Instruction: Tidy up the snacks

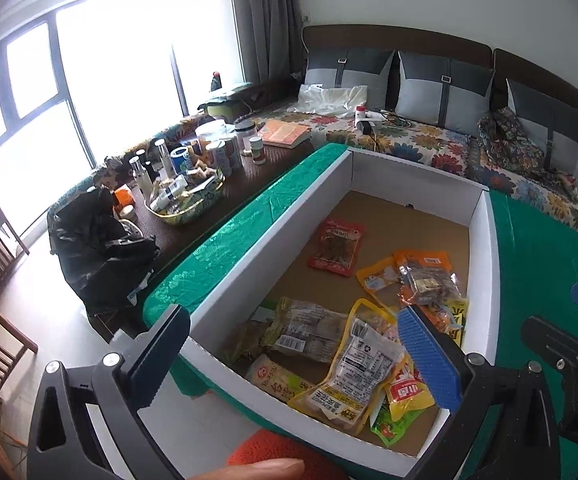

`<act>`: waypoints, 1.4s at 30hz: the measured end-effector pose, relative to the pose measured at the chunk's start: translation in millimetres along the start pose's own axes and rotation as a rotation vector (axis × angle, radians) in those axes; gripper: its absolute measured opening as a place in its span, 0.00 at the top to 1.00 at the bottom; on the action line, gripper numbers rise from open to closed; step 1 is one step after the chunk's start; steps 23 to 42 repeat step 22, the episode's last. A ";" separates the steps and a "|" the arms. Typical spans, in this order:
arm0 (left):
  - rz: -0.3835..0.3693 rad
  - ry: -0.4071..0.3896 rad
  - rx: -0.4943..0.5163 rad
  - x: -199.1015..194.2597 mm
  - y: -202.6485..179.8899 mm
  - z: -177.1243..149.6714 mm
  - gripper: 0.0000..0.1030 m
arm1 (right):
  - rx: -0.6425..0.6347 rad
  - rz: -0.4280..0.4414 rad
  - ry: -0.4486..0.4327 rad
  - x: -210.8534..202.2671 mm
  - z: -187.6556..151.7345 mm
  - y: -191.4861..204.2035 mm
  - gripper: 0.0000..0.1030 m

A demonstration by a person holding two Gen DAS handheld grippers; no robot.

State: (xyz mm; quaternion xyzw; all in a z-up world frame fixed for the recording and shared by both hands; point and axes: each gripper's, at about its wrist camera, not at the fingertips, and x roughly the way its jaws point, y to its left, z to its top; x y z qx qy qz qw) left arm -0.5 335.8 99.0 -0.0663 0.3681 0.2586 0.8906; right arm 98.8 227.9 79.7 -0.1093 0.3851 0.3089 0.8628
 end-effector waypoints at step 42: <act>-0.033 0.017 -0.038 1.0 10.4 -0.9 0.00 | -0.022 0.009 0.099 12.7 -0.9 13.9 0.20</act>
